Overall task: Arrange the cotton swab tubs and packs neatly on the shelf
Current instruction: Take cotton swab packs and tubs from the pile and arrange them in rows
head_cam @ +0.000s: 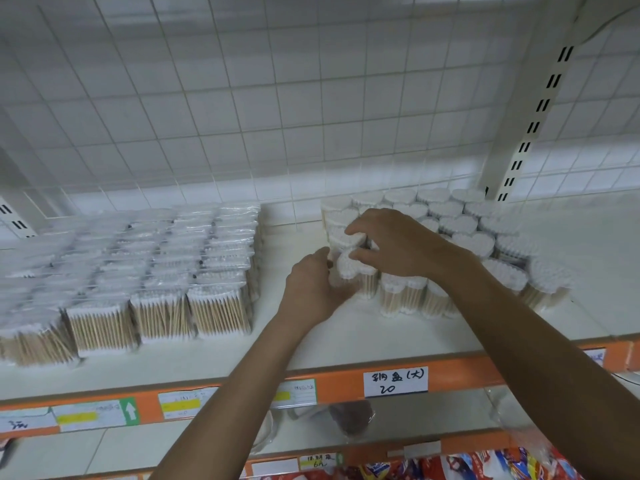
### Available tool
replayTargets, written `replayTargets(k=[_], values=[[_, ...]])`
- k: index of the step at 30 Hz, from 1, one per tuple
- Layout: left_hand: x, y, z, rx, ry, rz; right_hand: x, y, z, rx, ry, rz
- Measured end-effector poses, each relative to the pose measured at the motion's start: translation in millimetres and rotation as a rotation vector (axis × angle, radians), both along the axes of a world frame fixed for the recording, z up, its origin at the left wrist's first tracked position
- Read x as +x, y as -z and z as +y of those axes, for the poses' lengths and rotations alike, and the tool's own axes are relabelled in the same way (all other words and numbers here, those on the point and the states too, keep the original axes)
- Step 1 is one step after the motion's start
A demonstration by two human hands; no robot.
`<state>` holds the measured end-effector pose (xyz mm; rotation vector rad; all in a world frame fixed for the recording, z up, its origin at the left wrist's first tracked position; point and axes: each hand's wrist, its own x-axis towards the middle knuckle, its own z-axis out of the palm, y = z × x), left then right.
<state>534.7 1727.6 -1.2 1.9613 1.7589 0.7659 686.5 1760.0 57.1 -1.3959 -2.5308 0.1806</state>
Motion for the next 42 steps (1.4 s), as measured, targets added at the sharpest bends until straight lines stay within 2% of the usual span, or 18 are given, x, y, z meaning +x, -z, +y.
replayTargets(k=[7,12,29,42], values=[[-51.5,-43.3,-13.8,0.25,-0.069,0.098,-64.9,-4.0,-10.7,0.114,-0.043,0.083],[-115.0,-47.4,-32.3,0.316,-0.194,0.237,-132.1,-5.8,-28.4,0.124,-0.105,0.093],[-403.2,-32.8,-130.2,0.243,-0.412,0.378,-433.0,8.2,-100.9,0.06,-0.302,0.036],[-557.1,-22.6,-117.4,0.184,-0.611,0.44,-600.5,2.2,-63.5,0.092,-0.486,-0.127]])
